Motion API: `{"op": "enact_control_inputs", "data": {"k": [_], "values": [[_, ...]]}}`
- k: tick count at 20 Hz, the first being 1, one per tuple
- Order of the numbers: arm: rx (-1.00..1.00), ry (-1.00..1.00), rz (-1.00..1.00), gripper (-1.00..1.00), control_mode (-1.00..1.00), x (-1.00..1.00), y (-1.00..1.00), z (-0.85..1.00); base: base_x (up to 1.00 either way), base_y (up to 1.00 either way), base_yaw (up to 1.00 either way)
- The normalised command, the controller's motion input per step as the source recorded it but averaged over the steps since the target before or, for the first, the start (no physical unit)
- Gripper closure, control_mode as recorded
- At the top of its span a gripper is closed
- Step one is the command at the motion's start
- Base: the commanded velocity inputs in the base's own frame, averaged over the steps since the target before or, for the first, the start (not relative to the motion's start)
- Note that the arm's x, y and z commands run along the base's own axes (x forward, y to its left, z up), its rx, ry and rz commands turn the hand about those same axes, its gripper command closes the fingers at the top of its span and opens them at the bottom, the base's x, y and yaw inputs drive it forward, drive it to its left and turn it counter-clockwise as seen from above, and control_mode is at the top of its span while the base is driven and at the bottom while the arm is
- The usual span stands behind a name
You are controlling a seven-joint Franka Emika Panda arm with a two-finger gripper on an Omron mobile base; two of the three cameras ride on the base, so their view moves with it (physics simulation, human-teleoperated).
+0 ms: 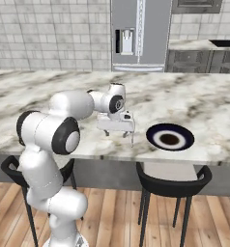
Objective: Take the fork and place it on the left side of the plate. Then take the spoon and place it on the right side of the plate. Make sure they're directly next to the plate.
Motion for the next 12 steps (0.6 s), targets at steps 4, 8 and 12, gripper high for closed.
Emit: {"op": "enact_control_inputs", "data": {"k": [4, 8, 12], "values": [[0.0, -0.02, 0.0, -1.0, -1.0, -1.0, 0.87, 0.0, 0.0, 0.0, 0.0], [0.0, -0.06, 0.0, -1.0, -1.0, -1.0, 0.85, 0.0, 0.0, 0.0, 0.0], [0.0, -0.11, 0.01, -1.0, -1.0, -1.0, 0.64, 0.0, 0.0, 0.0, 0.0]]}}
